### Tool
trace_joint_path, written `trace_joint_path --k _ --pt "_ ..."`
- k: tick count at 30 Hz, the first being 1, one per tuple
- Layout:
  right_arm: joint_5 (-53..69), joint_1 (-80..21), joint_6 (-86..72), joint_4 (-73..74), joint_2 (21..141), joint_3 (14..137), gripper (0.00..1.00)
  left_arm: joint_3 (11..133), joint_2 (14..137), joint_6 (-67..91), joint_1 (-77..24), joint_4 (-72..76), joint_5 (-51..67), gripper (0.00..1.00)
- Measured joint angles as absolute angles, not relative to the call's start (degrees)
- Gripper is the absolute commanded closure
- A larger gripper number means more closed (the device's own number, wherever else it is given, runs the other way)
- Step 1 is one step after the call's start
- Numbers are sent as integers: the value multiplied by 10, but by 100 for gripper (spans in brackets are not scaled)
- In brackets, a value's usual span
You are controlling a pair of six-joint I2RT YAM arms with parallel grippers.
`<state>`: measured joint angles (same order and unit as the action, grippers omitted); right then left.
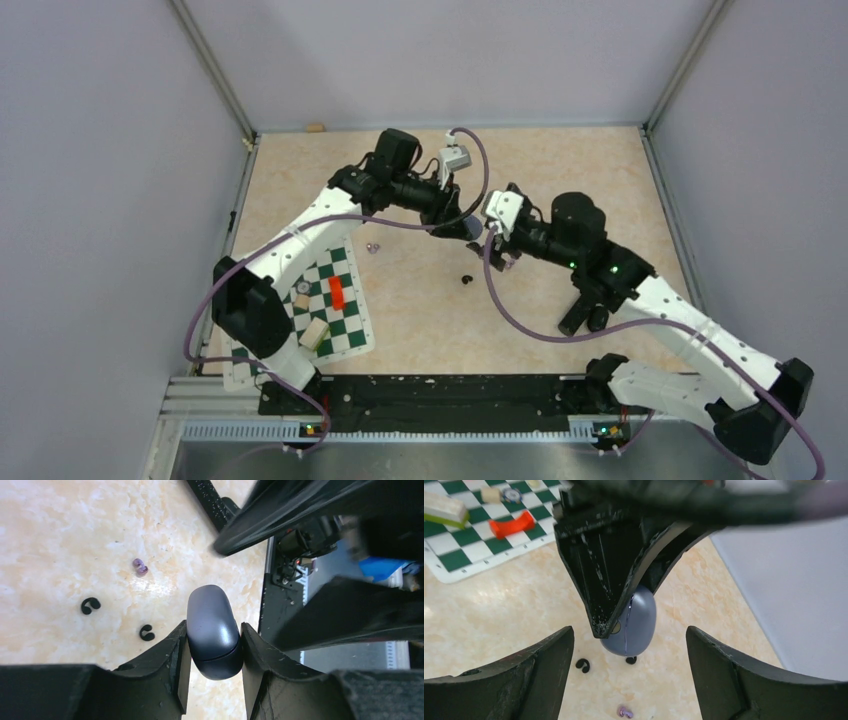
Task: Insert the wireless bluetooth earbuds into the charging case
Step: Pass from the right arm to the left, then pass from the left arm to the right
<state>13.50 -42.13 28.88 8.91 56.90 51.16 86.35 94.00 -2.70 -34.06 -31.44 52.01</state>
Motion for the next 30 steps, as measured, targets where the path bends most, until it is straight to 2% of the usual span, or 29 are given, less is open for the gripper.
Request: trace_joint_path --k 5,8,13,18,30 --pt "221 -406 274 185 528 620 19 879 919 -109 -341 -378 507 90" --pt "285 -387 265 211 498 643 21 884 894 -164 -341 -423 510 91" --pt "409 -328 227 221 494 630 25 893 860 -245 -341 -489 531 95" --pt "507 -305 172 220 553 600 31 893 852 -298 -341 -529 538 97" --pt "612 -290 36 135 625 564 41 876 850 -351 -358 -564 530 97"
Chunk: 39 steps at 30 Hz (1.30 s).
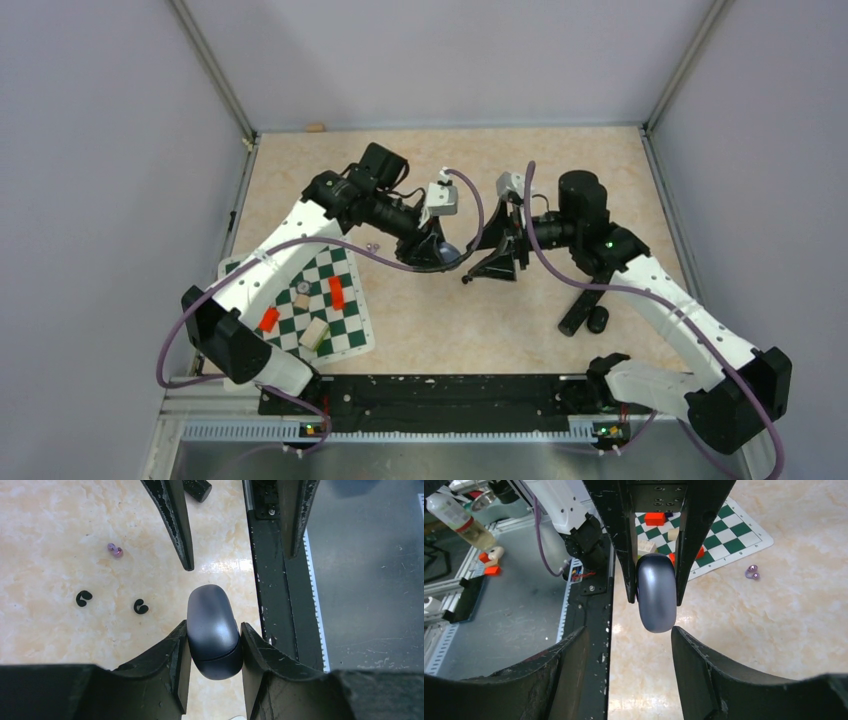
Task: Insert the wireless bluetooth earbuds into the charging case
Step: Pass from the left arm to the right
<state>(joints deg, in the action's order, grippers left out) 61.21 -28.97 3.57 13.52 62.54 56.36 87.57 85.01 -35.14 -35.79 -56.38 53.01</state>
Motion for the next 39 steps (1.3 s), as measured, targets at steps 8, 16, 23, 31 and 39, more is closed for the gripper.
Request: trace_joint_path --k 8,16,23,31,39 --pt "618 -290 10 84 634 545 44 875 850 -351 -363 -567 539 100" --pt "615 -291 -7 60 641 529 44 885 869 -344 -369 -567 558 100" --pt "616 -301 -12 51 642 529 51 885 881 -342 -377 -567 559 100" --pt "614 -309 -6 48 647 525 55 892 881 -335 -379 -570 560 100" --pt "600 -314 8 53 653 524 87 893 881 -331 -379 -575 562 100"
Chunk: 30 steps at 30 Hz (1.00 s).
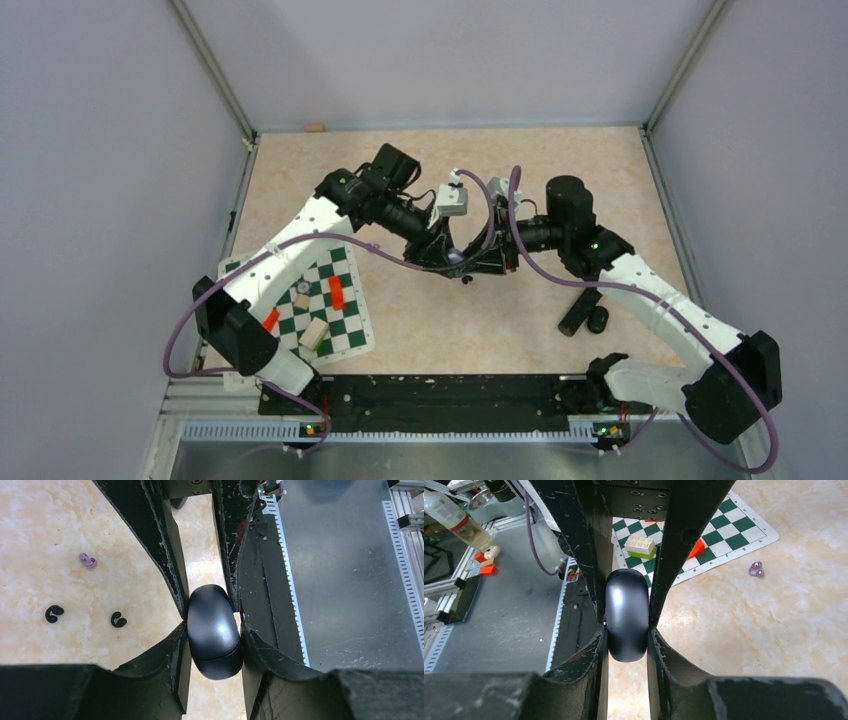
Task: Insert the wireless bluetooth earbuds into the charging case
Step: Pass from the left arm to the right, then pass from the right arm to the left
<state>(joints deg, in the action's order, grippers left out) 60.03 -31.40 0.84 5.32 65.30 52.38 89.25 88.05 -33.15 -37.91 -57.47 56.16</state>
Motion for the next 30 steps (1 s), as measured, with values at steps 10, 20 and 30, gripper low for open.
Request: trace_joint_path --k 10,20,30 --pt "592 -315 14 56 648 524 96 893 881 -329 -380 -568 554 25" --pt "534 -317 34 57 585 520 97 893 881 -324 -379 -559 530 1" --pt "460 -318 65 60 567 506 97 893 881 -298 -374 -533 528 15"
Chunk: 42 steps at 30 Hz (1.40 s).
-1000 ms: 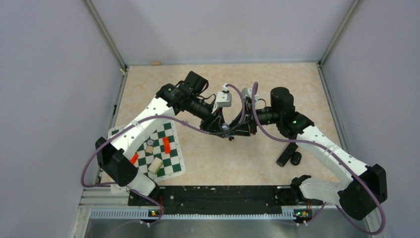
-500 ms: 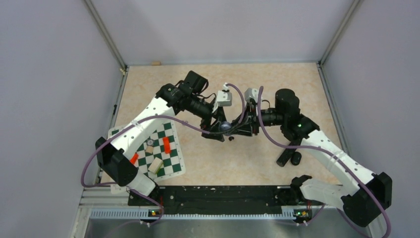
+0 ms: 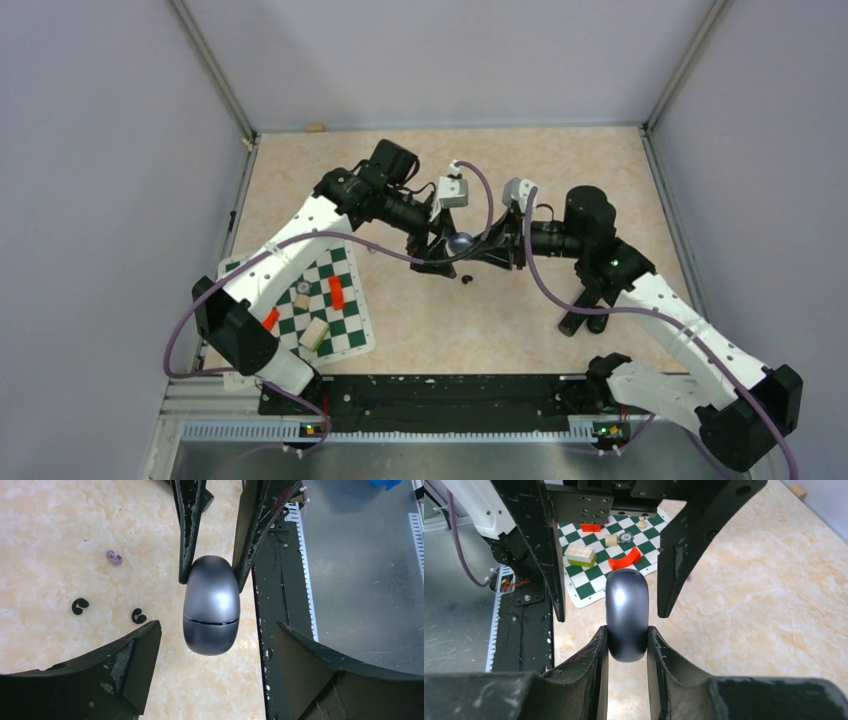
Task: Insert the wireless bluetooth earbuds into the charging case
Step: Pass from the right arm to the left
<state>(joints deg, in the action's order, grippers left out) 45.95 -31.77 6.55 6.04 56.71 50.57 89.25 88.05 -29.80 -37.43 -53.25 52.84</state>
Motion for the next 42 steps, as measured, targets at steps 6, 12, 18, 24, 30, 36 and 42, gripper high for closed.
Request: trace_joint_path --k 6,12,18,24,30,36,42 --pt "446 -318 74 62 576 501 97 892 881 -288 -373 -520 529 28" --pt "440 -318 74 60 579 501 97 887 881 -283 -372 -509 531 41" --pt "441 -318 74 55 579 499 97 883 881 -279 -372 -500 529 47" --pt "443 -318 73 55 580 498 97 883 881 -273 -371 -497 528 50" --pt "447 -318 72 55 582 498 97 883 881 -271 -371 -497 529 50" --pt "447 -318 68 54 582 498 97 883 881 -269 -371 -495 529 52" --pt "452 -318 62 51 584 498 96 883 881 -268 -369 -494 528 64"
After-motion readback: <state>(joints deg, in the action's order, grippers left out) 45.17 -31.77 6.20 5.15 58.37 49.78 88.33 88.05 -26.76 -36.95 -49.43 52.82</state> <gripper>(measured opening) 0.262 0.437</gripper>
